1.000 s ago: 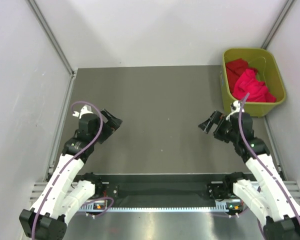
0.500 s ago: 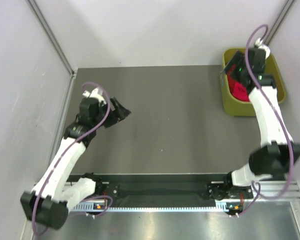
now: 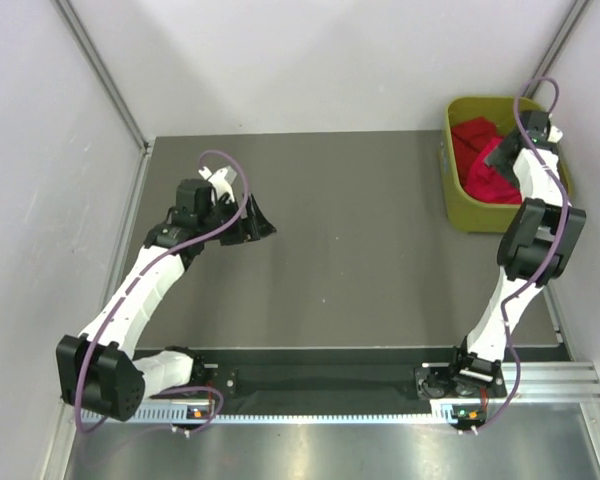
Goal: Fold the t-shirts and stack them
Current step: Grab the tshirt from the pile
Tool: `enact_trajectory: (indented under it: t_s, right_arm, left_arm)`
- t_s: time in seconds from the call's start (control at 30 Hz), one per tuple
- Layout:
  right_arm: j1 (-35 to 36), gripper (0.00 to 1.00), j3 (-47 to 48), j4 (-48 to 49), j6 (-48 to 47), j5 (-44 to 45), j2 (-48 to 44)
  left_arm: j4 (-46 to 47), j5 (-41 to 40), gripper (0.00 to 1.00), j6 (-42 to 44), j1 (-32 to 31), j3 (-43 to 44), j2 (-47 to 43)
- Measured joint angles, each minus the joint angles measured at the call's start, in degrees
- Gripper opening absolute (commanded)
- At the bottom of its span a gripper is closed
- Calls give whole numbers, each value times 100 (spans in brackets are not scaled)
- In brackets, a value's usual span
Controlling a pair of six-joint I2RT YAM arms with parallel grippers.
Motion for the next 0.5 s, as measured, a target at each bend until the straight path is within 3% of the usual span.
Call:
enact_trajectory:
  t_s: [0.2, 0.3, 0.4, 0.43, 0.5]
  right_arm:
    - [20, 70, -120, 197, -186, 63, 160]
    - [20, 63, -114, 411, -249, 52, 431]
    - [42, 38, 2, 505, -350, 37, 791]
    - [46, 21, 52, 514, -361, 52, 855]
    - [46, 3, 291, 393, -442, 87, 951]
  left_arm:
    - [-31, -9, 85, 330, -4, 111, 181]
    - [-109, -70, 86, 503, -85, 245, 267]
    - [-184, -118, 86, 638, -214, 372, 319]
    - [-219, -136, 86, 680, -260, 413, 328]
    - [-245, -138, 87, 737, -328, 468, 330]
